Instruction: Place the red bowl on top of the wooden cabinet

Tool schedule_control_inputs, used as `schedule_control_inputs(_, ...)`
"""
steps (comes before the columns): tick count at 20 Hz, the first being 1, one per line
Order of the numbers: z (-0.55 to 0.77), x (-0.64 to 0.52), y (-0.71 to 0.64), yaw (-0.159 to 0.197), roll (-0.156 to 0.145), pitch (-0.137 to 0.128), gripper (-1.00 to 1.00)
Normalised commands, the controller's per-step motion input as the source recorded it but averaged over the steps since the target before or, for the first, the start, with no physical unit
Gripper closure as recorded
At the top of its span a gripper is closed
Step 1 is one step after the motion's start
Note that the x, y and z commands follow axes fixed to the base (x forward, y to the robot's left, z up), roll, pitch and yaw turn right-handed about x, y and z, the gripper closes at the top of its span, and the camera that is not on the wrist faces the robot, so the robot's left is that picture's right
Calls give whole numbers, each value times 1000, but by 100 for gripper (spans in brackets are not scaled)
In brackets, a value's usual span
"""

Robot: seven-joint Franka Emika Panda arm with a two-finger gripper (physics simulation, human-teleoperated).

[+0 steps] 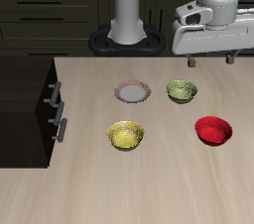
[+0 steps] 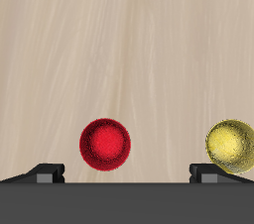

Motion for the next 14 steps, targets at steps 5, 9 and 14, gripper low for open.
schedule_control_inputs(5,-18,10,5,5,3,-2,-100)
schedule_control_inputs(9,-185,3,15,-4,2,22,-100)
schedule_control_inputs(14,-258,19,-78,-10,-19,42,-100)
